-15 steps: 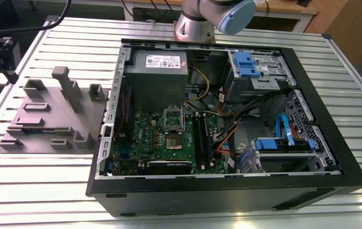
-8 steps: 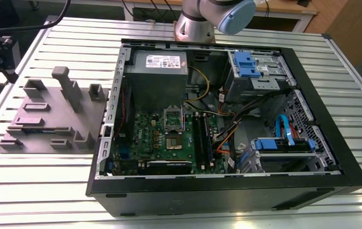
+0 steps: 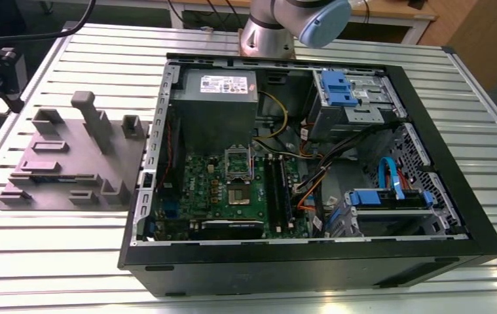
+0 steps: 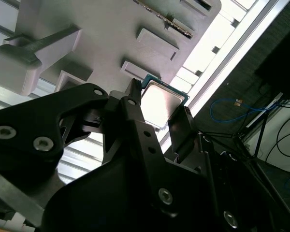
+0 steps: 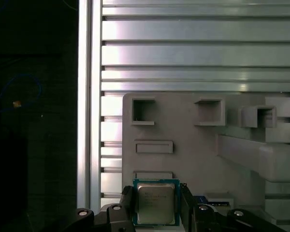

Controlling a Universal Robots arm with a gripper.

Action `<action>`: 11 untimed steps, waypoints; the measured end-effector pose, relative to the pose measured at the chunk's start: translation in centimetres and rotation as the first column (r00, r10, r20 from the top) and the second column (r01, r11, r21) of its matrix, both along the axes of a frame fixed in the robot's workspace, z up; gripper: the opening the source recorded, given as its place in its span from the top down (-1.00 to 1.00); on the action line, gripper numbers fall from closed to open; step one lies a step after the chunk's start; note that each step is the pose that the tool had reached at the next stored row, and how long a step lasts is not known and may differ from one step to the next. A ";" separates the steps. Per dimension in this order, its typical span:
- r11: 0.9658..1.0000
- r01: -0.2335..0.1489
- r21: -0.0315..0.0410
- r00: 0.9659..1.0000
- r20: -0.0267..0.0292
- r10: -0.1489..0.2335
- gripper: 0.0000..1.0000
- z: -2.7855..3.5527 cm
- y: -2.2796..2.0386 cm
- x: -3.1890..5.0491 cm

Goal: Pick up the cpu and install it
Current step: 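Pick up the cpu and move it towards the insertion slot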

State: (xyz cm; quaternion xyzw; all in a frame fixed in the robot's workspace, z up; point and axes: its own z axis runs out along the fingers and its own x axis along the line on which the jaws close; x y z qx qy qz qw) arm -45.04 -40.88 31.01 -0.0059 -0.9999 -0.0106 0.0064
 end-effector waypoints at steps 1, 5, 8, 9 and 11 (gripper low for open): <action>1.000 0.000 0.000 1.000 0.000 0.000 0.06 0.03 0.00 0.00; 1.000 0.000 -0.001 1.000 0.000 0.000 0.06 0.15 0.00 0.00; 1.000 0.000 -0.001 1.000 0.000 0.000 0.06 0.24 0.00 0.00; 1.000 0.000 -0.001 1.000 0.000 0.000 0.06 0.28 0.00 0.00; 1.000 0.000 -0.002 1.000 0.000 0.000 0.06 0.35 0.00 0.00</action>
